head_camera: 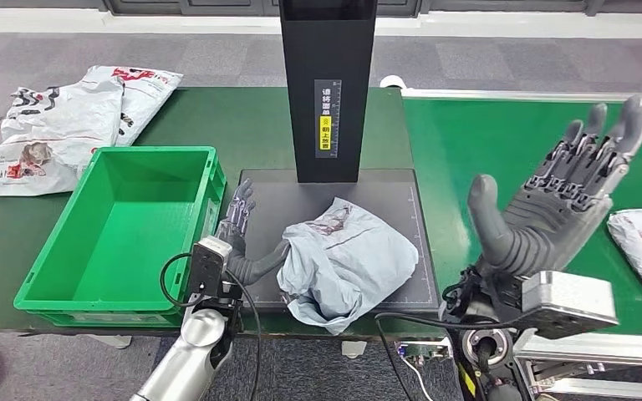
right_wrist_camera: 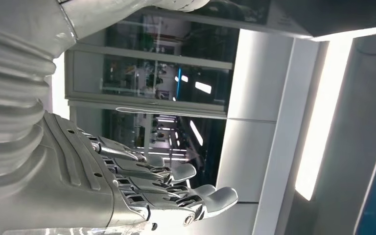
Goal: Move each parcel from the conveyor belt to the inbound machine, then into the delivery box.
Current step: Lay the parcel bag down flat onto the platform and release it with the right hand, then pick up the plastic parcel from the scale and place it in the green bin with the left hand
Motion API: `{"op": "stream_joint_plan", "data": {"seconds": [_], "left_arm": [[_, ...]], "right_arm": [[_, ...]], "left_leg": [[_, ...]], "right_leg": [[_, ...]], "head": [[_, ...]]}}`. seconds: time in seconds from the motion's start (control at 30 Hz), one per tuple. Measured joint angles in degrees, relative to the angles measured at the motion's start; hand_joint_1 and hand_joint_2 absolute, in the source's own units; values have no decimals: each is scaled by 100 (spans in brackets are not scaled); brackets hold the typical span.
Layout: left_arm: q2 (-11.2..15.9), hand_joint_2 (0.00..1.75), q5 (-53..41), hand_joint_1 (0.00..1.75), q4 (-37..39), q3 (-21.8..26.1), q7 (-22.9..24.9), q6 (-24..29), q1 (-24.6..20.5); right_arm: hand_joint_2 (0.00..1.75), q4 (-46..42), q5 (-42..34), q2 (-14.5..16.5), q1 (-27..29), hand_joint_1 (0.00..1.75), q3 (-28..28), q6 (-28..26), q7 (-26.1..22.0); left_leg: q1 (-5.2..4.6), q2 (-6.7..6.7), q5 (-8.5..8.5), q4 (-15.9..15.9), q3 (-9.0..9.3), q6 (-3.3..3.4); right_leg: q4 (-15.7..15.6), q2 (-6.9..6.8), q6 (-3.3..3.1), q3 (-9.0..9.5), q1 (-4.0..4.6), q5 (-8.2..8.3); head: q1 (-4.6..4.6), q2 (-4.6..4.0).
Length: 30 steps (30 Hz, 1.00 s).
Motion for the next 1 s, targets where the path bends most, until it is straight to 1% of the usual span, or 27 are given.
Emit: {"op": "stream_joint_plan", "data": {"seconds": [0.13,0.23,0.4,0.73,1.0], "left_arm": [[1,175,-224,0,2,-2,62,73,-5],[5,175,-747,0,31,-40,214,165,-54],[1,175,-1650,0,306,-329,575,-6,-278],[-33,175,-1944,0,685,-529,669,-134,-494],[-175,175,-2740,0,1346,-776,874,-328,-925]], "right_arm": [[175,-153,-19,-2,40,0,-86,-5,-69],[175,-261,-31,3,84,0,-167,-8,-151],[175,-337,-39,18,92,0,-227,63,-150],[175,-347,-35,40,91,0,-261,84,-135],[175,-347,-36,72,71,0,-263,111,-133]], "left_leg": [[0,0,0,0,0,0],[0,-2,0,0,0,0],[0,-2,0,0,1,0],[0,-2,0,1,2,0],[0,-3,1,2,2,1]], "right_leg": [[0,0,0,0,0,0],[0,-1,0,1,0,0],[0,-1,1,3,-1,1],[0,0,2,3,-1,2],[0,-1,4,5,-3,4]], "head": [[0,1],[1,1],[1,1],[1,1],[2,1]]}}
